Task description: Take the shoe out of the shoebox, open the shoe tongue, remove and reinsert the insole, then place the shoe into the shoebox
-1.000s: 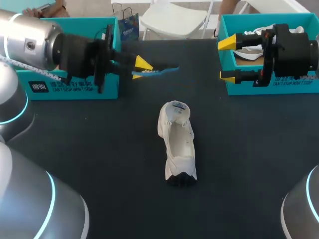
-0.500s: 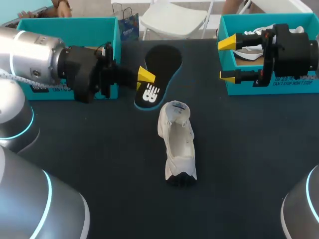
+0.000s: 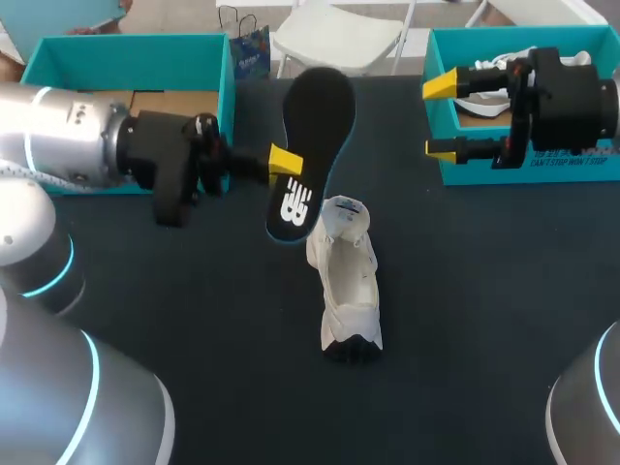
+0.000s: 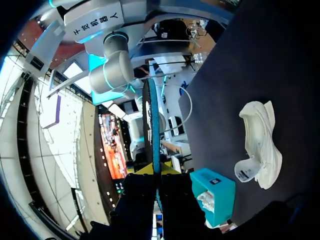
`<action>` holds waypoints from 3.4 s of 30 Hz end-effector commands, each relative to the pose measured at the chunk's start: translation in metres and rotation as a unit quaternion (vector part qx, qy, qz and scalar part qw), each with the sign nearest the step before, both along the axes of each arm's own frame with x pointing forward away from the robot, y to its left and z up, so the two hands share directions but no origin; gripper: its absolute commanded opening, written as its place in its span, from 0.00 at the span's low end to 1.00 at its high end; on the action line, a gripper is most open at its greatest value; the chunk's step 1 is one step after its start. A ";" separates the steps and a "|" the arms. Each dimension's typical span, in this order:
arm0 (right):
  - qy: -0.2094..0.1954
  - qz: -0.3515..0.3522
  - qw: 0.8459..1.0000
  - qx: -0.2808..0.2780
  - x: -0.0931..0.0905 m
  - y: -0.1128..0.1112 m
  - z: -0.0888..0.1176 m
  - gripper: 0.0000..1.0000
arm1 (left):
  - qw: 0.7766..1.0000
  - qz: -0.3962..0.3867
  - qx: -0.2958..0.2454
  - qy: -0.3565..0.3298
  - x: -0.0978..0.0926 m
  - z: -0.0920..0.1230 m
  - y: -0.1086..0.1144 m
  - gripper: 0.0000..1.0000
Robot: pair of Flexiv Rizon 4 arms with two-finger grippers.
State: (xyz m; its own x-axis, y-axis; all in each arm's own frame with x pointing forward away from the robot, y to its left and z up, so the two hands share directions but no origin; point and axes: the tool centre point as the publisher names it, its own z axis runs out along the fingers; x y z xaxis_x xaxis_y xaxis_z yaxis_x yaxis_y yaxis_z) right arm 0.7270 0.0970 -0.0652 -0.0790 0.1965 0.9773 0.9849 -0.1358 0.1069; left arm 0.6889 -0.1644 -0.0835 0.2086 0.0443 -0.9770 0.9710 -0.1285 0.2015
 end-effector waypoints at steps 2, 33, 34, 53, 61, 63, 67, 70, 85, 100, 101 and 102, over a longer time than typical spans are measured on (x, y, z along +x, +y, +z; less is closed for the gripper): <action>-0.001 -0.007 1.000 0.002 0.001 0.004 -0.003 1.00 | 1.000 0.016 -0.018 0.008 -0.005 -0.007 -0.003 0.00; 0.002 0.033 0.998 0.054 0.008 0.057 -0.013 0.47 | 0.999 0.041 -0.032 -0.007 0.008 -0.011 -0.082 0.00; 0.002 0.033 0.998 0.054 0.008 0.057 -0.013 0.46 | 0.999 0.042 -0.033 -0.006 0.008 -0.011 -0.082 0.00; 0.012 0.027 0.998 0.053 0.008 0.054 -0.017 0.13 | 0.998 0.047 -0.039 0.001 0.001 -0.014 -0.077 0.00; 0.014 0.033 0.998 0.050 0.009 0.057 -0.018 0.00 | 0.998 0.043 -0.035 0.009 -0.003 -0.018 -0.075 0.00; 0.016 0.033 0.998 0.049 0.010 0.056 -0.020 0.00 | 0.999 0.041 -0.029 0.010 -0.003 -0.017 -0.075 0.28; 0.026 0.029 0.998 0.044 0.012 0.052 -0.026 0.00 | 0.999 0.037 -0.028 0.005 -0.005 -0.014 -0.066 1.00; 0.036 0.025 0.998 0.038 0.014 0.048 -0.034 0.00 | 0.999 0.050 -0.019 0.007 -0.005 -0.012 -0.046 1.00; 0.055 0.030 0.998 0.031 0.017 0.048 -0.053 0.00 | 0.987 0.065 0.140 0.053 0.015 0.021 -0.023 1.00; 0.061 0.038 0.997 0.031 0.018 0.050 -0.059 0.00 | 0.987 0.065 0.140 0.053 0.015 0.021 -0.023 1.00; 0.061 0.038 0.997 0.031 0.017 0.050 -0.059 0.00 | 0.987 0.065 0.140 0.053 0.015 0.021 -0.023 1.00; 0.062 0.038 0.997 0.030 0.017 0.050 -0.060 0.00 | 0.981 0.064 0.173 0.061 0.016 0.021 -0.025 1.00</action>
State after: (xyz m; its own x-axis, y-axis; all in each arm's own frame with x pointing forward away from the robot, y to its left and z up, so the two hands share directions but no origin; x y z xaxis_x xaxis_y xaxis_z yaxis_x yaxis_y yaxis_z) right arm 0.7425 0.1453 -0.1237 0.0287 0.1329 0.9907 0.9977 -0.0654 -0.0201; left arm 0.7026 -0.1866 -0.0618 0.0780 0.3358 -0.9387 0.9969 -0.0371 0.0696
